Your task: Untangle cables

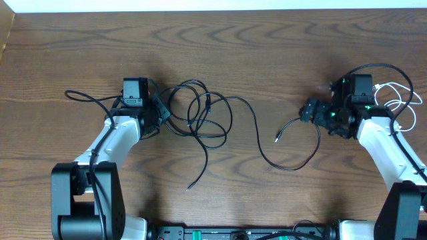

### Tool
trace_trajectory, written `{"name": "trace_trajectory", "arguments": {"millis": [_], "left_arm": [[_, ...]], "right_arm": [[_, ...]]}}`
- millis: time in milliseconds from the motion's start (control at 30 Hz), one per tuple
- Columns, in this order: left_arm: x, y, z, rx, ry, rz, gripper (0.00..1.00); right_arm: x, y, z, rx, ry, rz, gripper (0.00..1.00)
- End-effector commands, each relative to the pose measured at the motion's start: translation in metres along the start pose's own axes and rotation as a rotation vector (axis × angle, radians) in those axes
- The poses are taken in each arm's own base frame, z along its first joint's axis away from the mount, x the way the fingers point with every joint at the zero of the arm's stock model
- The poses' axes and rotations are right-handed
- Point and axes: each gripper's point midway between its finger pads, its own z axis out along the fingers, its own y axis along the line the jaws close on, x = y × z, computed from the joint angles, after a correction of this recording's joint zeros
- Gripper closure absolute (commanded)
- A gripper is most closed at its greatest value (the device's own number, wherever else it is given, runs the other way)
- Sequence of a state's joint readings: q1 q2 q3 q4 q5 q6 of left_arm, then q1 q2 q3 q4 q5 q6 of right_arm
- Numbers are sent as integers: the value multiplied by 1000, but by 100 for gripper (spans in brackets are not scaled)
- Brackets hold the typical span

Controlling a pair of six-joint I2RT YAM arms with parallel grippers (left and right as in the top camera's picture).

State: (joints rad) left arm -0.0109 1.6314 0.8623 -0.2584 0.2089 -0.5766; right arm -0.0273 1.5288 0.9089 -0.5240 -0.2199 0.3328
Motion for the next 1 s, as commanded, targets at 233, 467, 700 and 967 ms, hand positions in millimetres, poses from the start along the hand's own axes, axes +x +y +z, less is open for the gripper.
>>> {"name": "trace_trajectory", "arguments": {"millis": [233,467,700,967], "left_arm": [[-3,-4,-5,16,-8,-4,91],[-3,-4,-5,16,-8,-4,90],[-3,-4,-5,16,-8,-4,86],[5,-27,-3,80,1,122,83]], "right_arm": [[-2,68,10,-144,-73,-128,32],[6,126,21,-239,-132,-287,45],[26,176,49,-331,-153,-411,36],[45,209,88,-409,-184,-509,24]]}}
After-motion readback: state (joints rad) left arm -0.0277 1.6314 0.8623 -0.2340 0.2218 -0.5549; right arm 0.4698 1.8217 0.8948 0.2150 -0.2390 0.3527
